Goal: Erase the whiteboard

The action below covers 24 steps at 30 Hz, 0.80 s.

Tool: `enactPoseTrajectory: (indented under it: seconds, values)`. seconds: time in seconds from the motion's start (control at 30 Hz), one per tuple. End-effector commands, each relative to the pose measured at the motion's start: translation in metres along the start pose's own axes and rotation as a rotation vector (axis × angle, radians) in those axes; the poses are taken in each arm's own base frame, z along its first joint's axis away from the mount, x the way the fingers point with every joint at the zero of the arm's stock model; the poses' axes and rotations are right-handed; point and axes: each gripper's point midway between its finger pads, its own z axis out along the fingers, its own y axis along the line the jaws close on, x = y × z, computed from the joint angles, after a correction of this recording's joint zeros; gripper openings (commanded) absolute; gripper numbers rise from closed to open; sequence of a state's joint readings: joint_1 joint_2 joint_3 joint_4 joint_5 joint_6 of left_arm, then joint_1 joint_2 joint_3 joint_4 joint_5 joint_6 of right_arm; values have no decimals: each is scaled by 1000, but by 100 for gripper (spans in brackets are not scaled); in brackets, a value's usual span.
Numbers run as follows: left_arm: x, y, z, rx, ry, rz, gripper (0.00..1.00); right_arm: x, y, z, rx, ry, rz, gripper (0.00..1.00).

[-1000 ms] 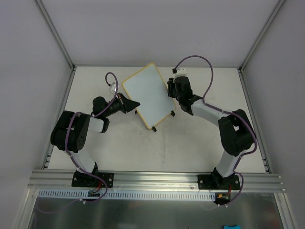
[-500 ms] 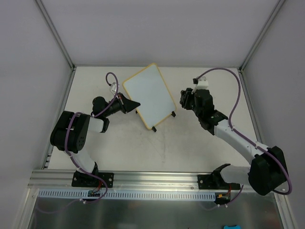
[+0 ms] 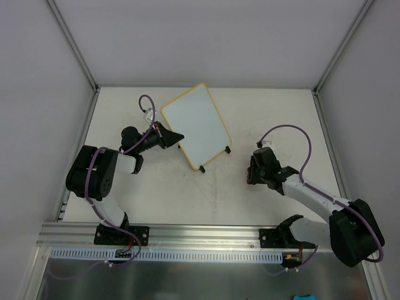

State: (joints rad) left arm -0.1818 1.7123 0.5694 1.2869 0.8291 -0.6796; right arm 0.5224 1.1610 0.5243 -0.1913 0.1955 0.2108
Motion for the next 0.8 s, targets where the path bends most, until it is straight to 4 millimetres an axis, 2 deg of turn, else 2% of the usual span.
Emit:
enactPoseTrajectory:
  seconds: [0.0, 0.07, 0.1, 0.2, 0.23, 0.33, 0.77]
  values:
    - [-26, -41, -1, 164, -70, 235, 0, 4, -10, -13, 59, 26, 35, 2]
    - [-27, -42, -1, 164, -73, 237, 0, 9, -15, -13, 82, 51, 20, 7]
    - [-26, -41, -1, 164, -71, 235, 0, 15, -18, -15, 98, 80, 8, 17]
    - [-26, -41, -2, 162, -72, 235, 0, 19, -20, -15, 114, 119, -4, 72]
    - [-26, -41, -2, 162, -73, 237, 0, 20, -20, -15, 113, 119, -2, 76]
    - [-26, -41, -3, 160, -75, 236, 0, 16, -21, -18, 114, 99, 4, 83]
    - [-36, -42, -13, 129, -110, 230, 0, 1, -20, -26, 100, 36, -13, 85]
